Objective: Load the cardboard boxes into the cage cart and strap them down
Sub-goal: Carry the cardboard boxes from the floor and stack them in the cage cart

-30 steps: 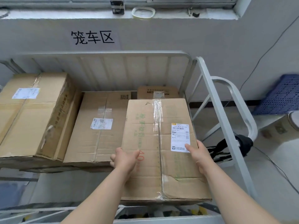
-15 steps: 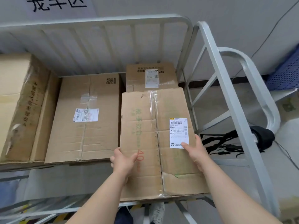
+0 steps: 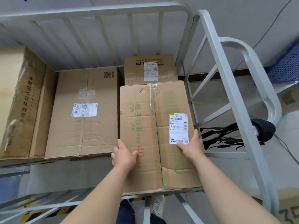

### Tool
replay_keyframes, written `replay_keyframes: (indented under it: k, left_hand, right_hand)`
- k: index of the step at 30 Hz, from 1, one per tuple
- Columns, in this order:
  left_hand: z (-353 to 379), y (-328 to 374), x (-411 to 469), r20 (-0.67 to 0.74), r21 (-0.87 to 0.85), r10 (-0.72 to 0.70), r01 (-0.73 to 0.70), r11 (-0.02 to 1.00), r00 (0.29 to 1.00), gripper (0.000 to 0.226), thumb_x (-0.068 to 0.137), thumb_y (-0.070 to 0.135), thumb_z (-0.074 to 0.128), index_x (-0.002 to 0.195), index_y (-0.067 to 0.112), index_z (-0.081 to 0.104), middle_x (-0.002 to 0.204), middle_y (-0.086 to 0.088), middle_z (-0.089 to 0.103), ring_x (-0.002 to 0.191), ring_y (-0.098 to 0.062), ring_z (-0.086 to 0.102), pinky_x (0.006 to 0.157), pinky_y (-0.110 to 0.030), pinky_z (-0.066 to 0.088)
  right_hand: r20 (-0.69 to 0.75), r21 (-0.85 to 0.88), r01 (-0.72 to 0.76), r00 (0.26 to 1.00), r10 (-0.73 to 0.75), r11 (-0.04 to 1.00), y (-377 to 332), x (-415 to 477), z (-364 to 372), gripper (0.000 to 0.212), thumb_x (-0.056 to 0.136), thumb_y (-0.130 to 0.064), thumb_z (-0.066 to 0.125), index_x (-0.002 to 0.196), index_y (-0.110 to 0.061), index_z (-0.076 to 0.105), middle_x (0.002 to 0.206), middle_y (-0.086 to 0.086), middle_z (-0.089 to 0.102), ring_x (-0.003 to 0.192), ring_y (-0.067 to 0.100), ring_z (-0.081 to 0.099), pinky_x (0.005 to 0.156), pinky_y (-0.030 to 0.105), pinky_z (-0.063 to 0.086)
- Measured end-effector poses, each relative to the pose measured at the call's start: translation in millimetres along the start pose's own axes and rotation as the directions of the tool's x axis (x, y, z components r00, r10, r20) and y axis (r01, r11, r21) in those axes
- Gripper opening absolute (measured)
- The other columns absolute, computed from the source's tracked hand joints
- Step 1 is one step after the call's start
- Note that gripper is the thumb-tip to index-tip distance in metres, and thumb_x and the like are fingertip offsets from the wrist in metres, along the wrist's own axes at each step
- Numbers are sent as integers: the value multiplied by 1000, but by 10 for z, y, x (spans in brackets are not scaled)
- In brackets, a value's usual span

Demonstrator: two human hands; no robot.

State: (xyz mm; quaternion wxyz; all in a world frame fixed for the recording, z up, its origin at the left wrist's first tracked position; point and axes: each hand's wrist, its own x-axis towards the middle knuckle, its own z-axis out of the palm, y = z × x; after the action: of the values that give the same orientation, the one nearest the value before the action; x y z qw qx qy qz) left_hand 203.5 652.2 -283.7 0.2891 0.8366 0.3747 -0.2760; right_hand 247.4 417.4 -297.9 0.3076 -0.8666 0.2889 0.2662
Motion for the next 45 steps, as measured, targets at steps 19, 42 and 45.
replay_keyframes:
  k: [19,42,45]
  left_hand:
    - [-1172,464,-1216,-107,327,527,-470,820,843,47,95,38,49,142,29,45,140,3,49,127,-25,44,103,-37,35]
    - [-692,1129,-3244,382,333,922,-940,-79,57,44,94,37,50,136,22,51,133,0,55,120,-24,51,99,-39,45]
    - [-235,1216,-3645,475,295,879,-936,-192,-31,48,94,40,51,139,22,47,136,-1,53,120,-24,51,99,-38,44]
  right_hand:
    - [-119,-358,398,877,-465,844,-576,-1423,-960,62,93,-35,53,150,-27,28,159,0,22,149,25,3,119,48,1]
    - [-645,-79,-19,763,-36,997,1125,-3325,-1713,61,92,-42,55,147,-27,36,153,-2,36,142,21,28,114,41,24]
    - [-669,5,-122,737,94,992,1716,-3454,-1805,59,90,-44,57,144,-27,40,147,-3,43,138,20,33,112,41,26]
